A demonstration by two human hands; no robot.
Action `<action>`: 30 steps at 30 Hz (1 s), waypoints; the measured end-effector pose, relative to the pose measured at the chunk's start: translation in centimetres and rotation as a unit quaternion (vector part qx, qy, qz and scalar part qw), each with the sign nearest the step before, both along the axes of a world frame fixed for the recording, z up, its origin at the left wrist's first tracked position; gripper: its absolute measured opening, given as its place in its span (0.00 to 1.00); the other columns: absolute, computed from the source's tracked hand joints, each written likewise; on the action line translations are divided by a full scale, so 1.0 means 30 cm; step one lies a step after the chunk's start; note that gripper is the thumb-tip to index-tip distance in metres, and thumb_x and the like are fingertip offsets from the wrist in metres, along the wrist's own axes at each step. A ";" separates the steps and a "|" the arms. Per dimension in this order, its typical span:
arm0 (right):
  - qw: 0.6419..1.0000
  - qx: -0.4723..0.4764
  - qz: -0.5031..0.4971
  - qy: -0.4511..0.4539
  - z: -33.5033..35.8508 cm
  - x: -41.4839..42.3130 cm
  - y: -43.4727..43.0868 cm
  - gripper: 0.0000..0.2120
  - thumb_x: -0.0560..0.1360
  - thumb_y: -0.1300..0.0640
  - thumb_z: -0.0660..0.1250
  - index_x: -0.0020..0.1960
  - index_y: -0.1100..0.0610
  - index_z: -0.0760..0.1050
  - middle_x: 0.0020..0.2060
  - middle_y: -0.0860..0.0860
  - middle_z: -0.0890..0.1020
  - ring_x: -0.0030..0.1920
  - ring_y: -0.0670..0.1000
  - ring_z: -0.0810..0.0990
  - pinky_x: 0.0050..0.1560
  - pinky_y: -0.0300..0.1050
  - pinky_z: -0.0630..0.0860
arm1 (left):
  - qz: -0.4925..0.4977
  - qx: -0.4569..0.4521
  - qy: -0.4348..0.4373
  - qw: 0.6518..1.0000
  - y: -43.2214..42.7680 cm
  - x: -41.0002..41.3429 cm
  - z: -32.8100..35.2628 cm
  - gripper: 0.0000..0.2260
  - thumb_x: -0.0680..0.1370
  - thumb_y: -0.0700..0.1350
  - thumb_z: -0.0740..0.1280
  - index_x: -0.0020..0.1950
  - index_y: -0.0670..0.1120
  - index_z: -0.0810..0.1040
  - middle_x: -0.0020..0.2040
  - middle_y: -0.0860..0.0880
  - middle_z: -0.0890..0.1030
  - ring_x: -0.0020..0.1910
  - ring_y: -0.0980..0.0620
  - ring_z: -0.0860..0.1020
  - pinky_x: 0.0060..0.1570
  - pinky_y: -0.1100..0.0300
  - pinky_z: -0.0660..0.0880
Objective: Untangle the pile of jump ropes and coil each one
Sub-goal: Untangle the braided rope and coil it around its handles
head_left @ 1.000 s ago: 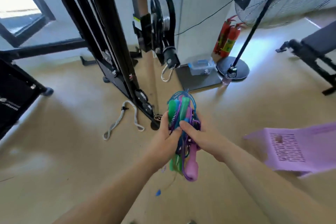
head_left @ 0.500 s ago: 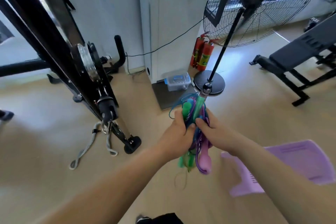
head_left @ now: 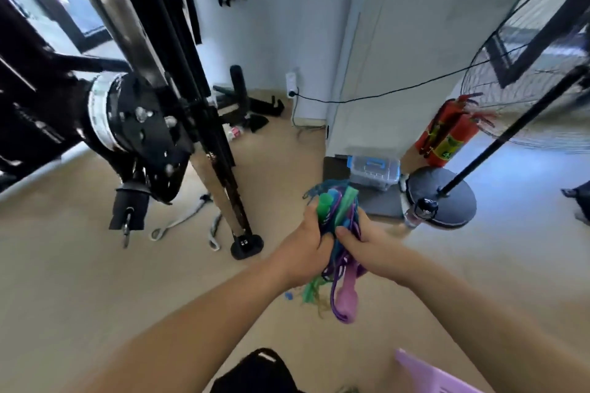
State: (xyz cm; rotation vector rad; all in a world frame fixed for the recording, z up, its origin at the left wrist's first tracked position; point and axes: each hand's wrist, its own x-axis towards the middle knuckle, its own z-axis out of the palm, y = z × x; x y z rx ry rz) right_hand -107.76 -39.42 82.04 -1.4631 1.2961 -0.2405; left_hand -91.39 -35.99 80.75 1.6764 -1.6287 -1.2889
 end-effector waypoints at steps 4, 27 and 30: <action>0.998 -0.007 0.055 0.043 -0.073 0.016 -0.166 0.17 0.84 0.50 0.61 0.71 0.47 0.63 0.44 0.54 0.83 0.31 0.51 0.85 0.31 0.50 0.83 | 0.048 0.032 -0.038 0.998 -0.120 0.006 -0.079 0.24 0.82 0.49 0.58 0.77 0.48 0.54 0.62 0.44 0.79 0.56 0.45 0.80 0.59 0.50 0.77; 0.902 0.068 0.397 0.156 -0.958 -0.042 -0.954 0.15 0.82 0.47 0.58 0.66 0.51 0.64 0.32 0.54 0.78 0.25 0.55 0.75 0.26 0.46 0.74 | 0.264 0.249 -0.170 0.916 -0.655 -0.248 -0.856 0.12 0.85 0.49 0.56 0.63 0.43 0.66 0.54 0.39 0.80 0.52 0.37 0.80 0.47 0.48 0.75; 0.895 0.033 0.413 0.167 -1.185 -0.028 -0.966 0.26 0.81 0.45 0.57 0.78 0.45 0.56 0.39 0.51 0.80 0.29 0.50 0.76 0.34 0.44 0.74 | 0.266 0.262 -0.172 0.912 -0.650 -0.250 -1.059 0.11 0.85 0.47 0.57 0.63 0.43 0.67 0.55 0.40 0.80 0.52 0.37 0.79 0.42 0.51 0.69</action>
